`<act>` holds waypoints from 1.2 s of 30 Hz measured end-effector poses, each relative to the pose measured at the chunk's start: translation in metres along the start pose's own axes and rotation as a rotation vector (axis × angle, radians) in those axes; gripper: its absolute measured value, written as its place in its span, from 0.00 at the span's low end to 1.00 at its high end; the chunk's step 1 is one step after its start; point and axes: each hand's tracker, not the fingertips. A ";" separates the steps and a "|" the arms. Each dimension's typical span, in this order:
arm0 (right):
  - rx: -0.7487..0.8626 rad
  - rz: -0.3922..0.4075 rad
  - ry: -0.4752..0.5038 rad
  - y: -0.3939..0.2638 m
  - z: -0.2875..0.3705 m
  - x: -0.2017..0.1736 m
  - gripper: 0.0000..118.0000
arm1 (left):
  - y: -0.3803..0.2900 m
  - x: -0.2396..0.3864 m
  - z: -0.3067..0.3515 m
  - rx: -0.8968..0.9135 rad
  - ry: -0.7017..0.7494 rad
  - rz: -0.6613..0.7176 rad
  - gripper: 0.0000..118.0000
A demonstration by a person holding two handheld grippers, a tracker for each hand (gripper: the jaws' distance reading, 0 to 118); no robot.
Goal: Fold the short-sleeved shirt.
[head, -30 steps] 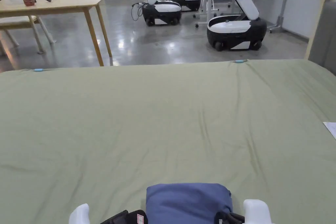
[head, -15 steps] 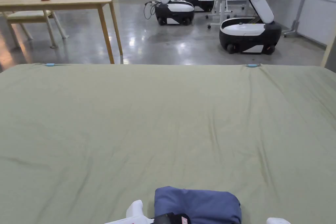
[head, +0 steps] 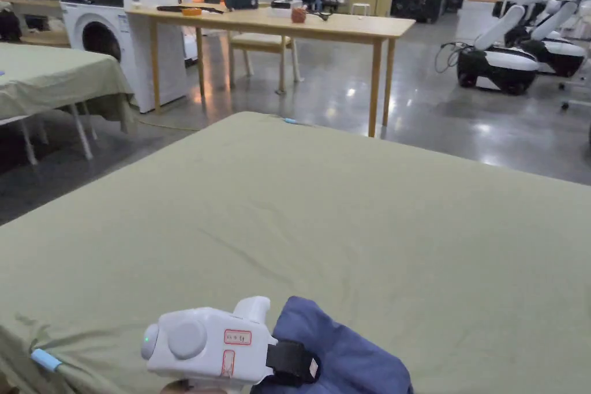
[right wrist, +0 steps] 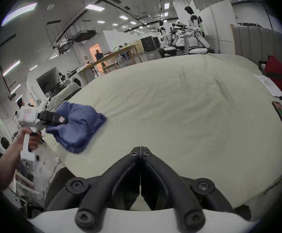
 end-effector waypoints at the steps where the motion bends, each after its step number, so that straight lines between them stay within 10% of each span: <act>1: -0.010 0.004 0.012 -0.001 -0.004 -0.008 0.01 | 0.017 -0.031 0.011 -0.010 0.033 0.000 0.24; 12: -0.061 0.024 0.048 -0.006 -0.030 -0.067 0.01 | 0.084 -0.134 0.072 -0.033 0.192 -0.020 0.25; 13: -0.060 0.021 0.050 -0.007 -0.031 -0.068 0.01 | 0.082 -0.139 0.071 -0.018 0.197 -0.019 0.34; 15: -0.064 0.022 0.046 -0.006 -0.030 -0.068 0.01 | 0.075 -0.142 0.077 0.044 0.244 -0.019 0.85; 25: -0.034 0.015 0.031 -0.003 -0.011 -0.052 0.01 | 0.056 -0.103 0.136 0.289 0.391 -0.101 0.92; 27: -0.006 0.003 0.008 -0.002 -0.005 -0.044 0.01 | 0.047 -0.064 0.135 0.359 0.395 -0.190 0.77; 29: 0.067 0.015 -0.033 0.008 0.006 -0.038 0.01 | 0.035 -0.011 0.128 0.419 0.447 -0.288 0.18; 30: 0.115 0.025 -0.059 0.019 0.015 -0.033 0.01 | 0.030 0.016 0.124 0.461 0.462 -0.339 0.10; 36: 0.438 0.091 -0.179 0.128 0.086 -0.016 0.01 | 0.019 0.179 0.111 0.716 0.381 -0.504 0.10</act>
